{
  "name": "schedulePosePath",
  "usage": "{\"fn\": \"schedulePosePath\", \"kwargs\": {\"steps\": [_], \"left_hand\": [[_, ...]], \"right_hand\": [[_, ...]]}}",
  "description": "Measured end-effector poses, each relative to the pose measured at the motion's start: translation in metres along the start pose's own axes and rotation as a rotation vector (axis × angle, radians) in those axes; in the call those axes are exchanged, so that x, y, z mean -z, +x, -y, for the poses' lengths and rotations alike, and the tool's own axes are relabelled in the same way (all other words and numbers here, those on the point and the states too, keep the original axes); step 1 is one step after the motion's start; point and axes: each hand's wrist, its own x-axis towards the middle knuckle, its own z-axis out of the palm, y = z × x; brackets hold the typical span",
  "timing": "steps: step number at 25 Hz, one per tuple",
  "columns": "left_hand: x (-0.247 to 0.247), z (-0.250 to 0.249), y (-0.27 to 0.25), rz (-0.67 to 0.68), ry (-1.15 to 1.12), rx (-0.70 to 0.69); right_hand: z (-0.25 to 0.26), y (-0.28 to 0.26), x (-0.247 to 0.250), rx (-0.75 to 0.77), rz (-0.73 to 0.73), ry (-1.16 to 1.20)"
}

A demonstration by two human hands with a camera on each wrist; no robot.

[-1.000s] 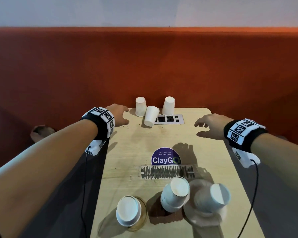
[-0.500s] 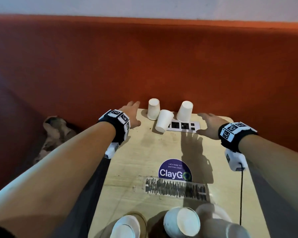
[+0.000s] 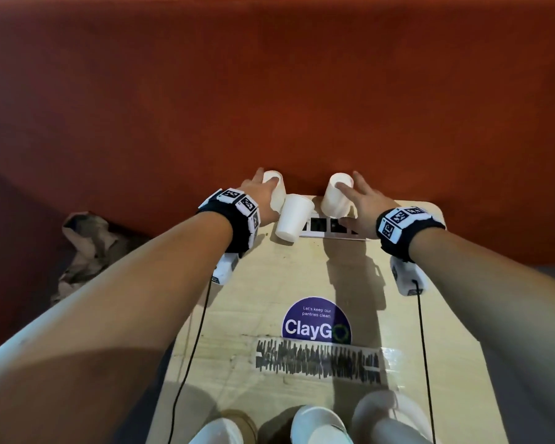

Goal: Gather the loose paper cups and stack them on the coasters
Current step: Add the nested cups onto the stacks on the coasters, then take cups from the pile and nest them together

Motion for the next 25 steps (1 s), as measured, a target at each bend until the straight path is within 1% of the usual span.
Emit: {"fn": "schedulePosePath", "kwargs": {"steps": [1, 2, 3, 4, 6, 7, 8, 9, 10, 11, 12, 13, 14, 16, 18, 20, 21, 23, 25], "left_hand": [[-0.004, -0.003, 0.002, 0.016, 0.004, 0.003], [-0.008, -0.005, 0.003, 0.002, 0.009, -0.001], [-0.011, -0.006, 0.003, -0.047, 0.007, -0.006], [-0.013, -0.006, 0.003, -0.125, -0.019, -0.003], [-0.012, -0.004, 0.007, -0.292, -0.165, 0.031], [-0.012, -0.001, 0.011, -0.345, -0.247, 0.051], [-0.012, 0.001, 0.015, -0.361, -0.307, 0.069], [-0.012, 0.003, 0.019, -0.33, -0.331, 0.073], [-0.013, 0.004, 0.023, -0.26, -0.316, 0.059], [-0.015, 0.005, 0.026, -0.184, -0.269, 0.035], [-0.016, 0.006, 0.029, -0.135, -0.205, 0.009], [-0.018, 0.006, 0.032, -0.132, -0.141, -0.011], [-0.02, 0.007, 0.033, -0.159, -0.093, -0.02], [-0.021, 0.006, 0.033, -0.212, -0.057, -0.014], [-0.023, 0.005, 0.03, -0.247, -0.094, -0.005], [-0.023, 0.004, 0.029, -0.29, -0.182, -0.017], [-0.022, 0.004, 0.03, -0.288, -0.24, -0.026], [-0.022, 0.0, 0.032, -0.239, -0.355, -0.041], [-0.027, -0.003, 0.031, -0.188, -0.417, -0.05]], "right_hand": [[0.001, 0.002, -0.002, 0.005, -0.025, 0.029], [0.002, 0.003, -0.003, -0.004, -0.076, 0.072], [0.004, 0.003, -0.002, -0.018, -0.135, 0.115], [0.005, 0.003, 0.0, -0.028, -0.193, 0.145], [0.01, 0.005, 0.004, -0.047, -0.267, 0.192], [0.012, 0.006, 0.004, -0.063, -0.292, 0.228], [0.013, 0.007, 0.003, -0.08, -0.315, 0.275], [0.014, 0.008, 0.002, -0.097, -0.337, 0.328], [0.015, 0.007, 0.0, -0.113, -0.351, 0.378], [0.015, 0.007, -0.001, -0.121, -0.35, 0.409], [0.015, 0.006, 0.0, -0.121, -0.333, 0.413], [0.015, 0.005, 0.0, -0.122, -0.305, 0.398], [0.014, 0.005, 0.0, -0.121, -0.275, 0.383], [0.011, 0.003, -0.001, -0.104, -0.229, 0.37], [0.008, -0.001, -0.004, -0.064, -0.19, 0.383], [0.009, -0.006, -0.006, -0.038, -0.151, 0.425], [0.011, -0.007, -0.007, -0.035, -0.132, 0.442], [0.015, -0.009, -0.009, -0.023, -0.091, 0.457], [0.017, -0.011, -0.014, -0.006, -0.048, 0.434]]}}
